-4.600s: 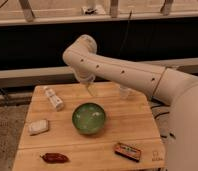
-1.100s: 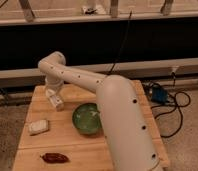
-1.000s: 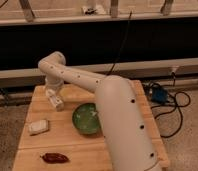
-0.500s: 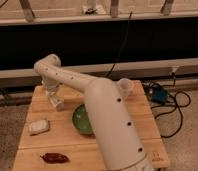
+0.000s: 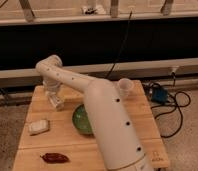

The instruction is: Place the bottle in the ceramic bowl

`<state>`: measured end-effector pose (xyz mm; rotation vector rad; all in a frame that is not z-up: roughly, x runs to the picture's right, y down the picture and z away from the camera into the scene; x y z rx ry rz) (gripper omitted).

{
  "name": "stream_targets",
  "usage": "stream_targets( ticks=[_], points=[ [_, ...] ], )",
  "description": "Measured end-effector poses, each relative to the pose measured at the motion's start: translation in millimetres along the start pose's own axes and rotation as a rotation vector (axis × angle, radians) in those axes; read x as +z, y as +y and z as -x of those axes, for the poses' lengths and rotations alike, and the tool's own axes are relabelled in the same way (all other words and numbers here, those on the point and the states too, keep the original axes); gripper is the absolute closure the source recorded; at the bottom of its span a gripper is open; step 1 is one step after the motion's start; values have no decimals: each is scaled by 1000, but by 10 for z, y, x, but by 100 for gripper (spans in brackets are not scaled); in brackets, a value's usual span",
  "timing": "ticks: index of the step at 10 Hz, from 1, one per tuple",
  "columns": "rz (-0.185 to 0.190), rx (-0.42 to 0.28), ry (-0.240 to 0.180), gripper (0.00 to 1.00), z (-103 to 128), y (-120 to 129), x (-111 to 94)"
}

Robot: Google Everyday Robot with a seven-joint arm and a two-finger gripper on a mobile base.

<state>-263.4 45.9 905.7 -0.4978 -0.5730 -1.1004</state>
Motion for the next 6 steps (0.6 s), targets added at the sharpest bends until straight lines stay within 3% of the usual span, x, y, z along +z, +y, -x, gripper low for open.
stream_targets(
  ticks=[3, 6],
  points=[
    [-1, -138, -19, 20, -41, 31, -63],
    [16, -237, -59, 20, -18, 29, 35]
  ],
)
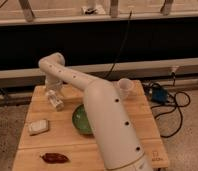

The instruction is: Place the bottle in the ceramic bowl

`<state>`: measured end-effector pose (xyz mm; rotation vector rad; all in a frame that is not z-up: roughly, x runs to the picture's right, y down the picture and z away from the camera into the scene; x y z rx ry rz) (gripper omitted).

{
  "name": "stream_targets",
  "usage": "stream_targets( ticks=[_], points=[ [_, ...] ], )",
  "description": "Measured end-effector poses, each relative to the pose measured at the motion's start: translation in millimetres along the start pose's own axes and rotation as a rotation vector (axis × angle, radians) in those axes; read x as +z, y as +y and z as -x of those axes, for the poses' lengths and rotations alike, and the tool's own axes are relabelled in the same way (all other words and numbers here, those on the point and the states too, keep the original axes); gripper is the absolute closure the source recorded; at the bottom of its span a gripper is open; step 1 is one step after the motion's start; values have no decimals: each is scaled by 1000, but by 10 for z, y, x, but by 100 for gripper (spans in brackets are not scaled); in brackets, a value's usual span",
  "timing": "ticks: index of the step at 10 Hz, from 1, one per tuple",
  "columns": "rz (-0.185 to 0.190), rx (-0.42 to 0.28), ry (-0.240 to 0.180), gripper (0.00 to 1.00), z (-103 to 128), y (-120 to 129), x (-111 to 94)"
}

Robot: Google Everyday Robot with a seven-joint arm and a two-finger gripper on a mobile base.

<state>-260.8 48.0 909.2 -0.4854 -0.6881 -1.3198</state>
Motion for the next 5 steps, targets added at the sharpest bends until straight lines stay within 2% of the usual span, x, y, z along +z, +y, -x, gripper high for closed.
stream_targets(
  ticks=[4, 5],
  points=[
    [21, -99, -43, 20, 0, -36, 204],
    [39, -117, -47, 20, -2, -37, 281]
  ],
)
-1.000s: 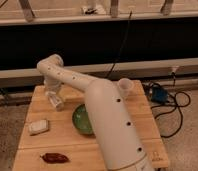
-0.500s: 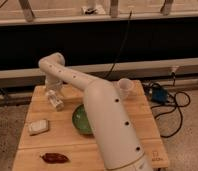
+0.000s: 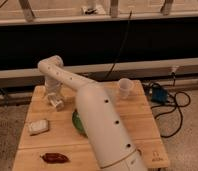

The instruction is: Place the bottle in the ceramic bowl

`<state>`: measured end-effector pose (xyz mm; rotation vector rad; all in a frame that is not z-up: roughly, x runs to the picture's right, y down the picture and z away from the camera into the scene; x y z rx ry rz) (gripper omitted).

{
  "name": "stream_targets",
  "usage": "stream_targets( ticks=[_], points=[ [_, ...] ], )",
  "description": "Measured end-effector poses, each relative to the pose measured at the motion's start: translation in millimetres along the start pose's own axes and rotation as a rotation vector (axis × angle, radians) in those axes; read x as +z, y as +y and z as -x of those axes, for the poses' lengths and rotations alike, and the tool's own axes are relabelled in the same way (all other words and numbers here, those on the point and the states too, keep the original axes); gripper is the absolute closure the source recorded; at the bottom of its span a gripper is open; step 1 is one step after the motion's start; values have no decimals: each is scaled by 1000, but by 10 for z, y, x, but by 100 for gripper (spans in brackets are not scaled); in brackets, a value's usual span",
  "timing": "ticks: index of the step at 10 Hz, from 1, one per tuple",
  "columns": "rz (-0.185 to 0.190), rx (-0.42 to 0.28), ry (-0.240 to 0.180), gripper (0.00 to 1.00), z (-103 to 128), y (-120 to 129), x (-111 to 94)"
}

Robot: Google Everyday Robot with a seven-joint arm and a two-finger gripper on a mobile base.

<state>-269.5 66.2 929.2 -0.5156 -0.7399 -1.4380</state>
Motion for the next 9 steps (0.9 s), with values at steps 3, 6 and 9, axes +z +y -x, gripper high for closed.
stream_targets(
  ticks=[3, 6, 9],
  points=[
    [77, -16, 5, 28, -2, 19, 205],
    [110, -4, 4, 55, 1, 49, 245],
    [154, 35, -10, 88, 10, 52, 264]
  ],
)
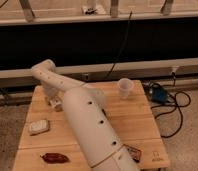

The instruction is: Place the bottle in the ceramic bowl

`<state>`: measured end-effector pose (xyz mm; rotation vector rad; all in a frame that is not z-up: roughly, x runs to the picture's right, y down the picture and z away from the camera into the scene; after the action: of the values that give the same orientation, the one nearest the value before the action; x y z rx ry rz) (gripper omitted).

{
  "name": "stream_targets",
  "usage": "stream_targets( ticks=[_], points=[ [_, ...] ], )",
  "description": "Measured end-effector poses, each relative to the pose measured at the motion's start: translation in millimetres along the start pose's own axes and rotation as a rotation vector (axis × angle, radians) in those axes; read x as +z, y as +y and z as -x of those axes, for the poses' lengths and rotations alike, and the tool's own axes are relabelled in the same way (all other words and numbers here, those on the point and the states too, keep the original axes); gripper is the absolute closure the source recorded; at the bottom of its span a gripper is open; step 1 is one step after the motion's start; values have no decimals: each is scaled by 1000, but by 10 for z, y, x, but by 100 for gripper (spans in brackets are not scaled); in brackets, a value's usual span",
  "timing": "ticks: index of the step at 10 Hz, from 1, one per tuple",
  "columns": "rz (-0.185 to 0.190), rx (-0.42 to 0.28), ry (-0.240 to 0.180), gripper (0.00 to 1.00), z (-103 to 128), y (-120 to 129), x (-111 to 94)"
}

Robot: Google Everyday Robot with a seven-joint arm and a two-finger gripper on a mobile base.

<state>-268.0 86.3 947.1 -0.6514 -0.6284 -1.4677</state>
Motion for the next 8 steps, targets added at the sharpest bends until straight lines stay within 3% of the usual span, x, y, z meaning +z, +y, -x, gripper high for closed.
stream_targets(
  ticks=[2, 8],
  points=[
    [1, 2, 3, 99, -14, 23, -1],
    [5, 2, 12, 100, 27, 34, -136]
  ],
)
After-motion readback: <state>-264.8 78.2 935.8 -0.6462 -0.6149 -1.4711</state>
